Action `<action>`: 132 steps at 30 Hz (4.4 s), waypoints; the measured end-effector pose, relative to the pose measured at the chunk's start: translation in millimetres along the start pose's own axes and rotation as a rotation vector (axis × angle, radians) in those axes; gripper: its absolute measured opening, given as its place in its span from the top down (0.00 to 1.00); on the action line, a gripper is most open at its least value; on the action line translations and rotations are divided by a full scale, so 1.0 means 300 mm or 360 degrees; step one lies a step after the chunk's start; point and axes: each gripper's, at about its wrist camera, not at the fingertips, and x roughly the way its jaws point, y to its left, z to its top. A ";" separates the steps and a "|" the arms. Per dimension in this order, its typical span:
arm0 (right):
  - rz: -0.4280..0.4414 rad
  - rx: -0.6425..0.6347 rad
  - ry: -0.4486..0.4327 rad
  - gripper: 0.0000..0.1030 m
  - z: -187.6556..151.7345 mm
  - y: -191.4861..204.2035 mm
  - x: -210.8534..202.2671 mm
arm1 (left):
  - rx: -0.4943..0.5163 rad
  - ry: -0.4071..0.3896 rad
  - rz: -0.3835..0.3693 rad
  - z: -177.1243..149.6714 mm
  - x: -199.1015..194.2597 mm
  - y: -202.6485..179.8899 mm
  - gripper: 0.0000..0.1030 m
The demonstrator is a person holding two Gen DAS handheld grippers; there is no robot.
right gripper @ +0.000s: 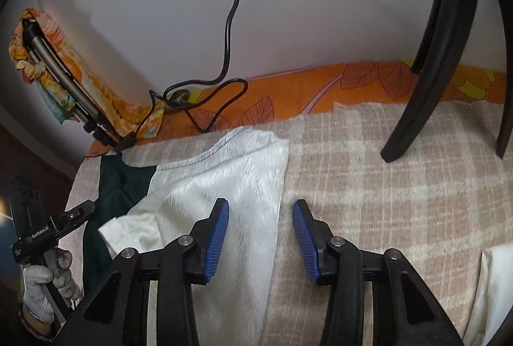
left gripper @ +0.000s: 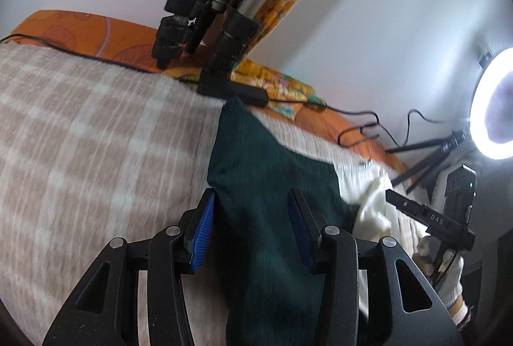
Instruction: Fold small clothes
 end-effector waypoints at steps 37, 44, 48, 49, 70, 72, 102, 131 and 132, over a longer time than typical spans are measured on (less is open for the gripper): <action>-0.0011 -0.0314 -0.0317 0.99 0.001 0.145 -0.276 | 0.0405 -0.0219 -0.0123 0.006 -0.188 -0.319 0.97; 0.0054 -0.0422 -0.0389 0.99 -0.092 0.206 -0.437 | 0.0510 -0.0227 -0.0160 -0.097 -0.320 -0.372 0.97; 0.0071 -0.0473 -0.0406 0.99 -0.158 0.235 -0.504 | 0.0554 -0.0230 -0.0182 -0.163 -0.383 -0.397 0.97; 0.0070 -0.0482 -0.0405 0.99 -0.177 0.239 -0.520 | 0.0569 -0.0232 -0.0183 -0.179 -0.402 -0.401 0.97; 0.0008 -0.0721 -0.0344 0.99 -0.812 0.313 -0.690 | 0.0603 -0.0082 -0.0171 -0.740 -0.583 -0.268 0.97; 0.0022 -0.0692 -0.0340 0.98 -0.860 0.291 -0.688 | 0.0609 -0.0086 -0.0168 -0.772 -0.591 -0.255 0.97; 0.0027 -0.0759 -0.0341 0.77 -1.025 0.253 -0.763 | 0.0772 -0.0153 -0.0052 -0.842 -0.767 -0.250 0.90; 0.0103 -0.0692 -0.0097 0.88 -0.675 0.469 -0.421 | 0.0785 -0.0008 -0.0003 -0.731 -0.514 -0.411 0.82; 0.0095 -0.0684 -0.0080 0.88 -0.653 0.484 -0.388 | 0.0773 0.0002 0.0001 -0.727 -0.495 -0.413 0.82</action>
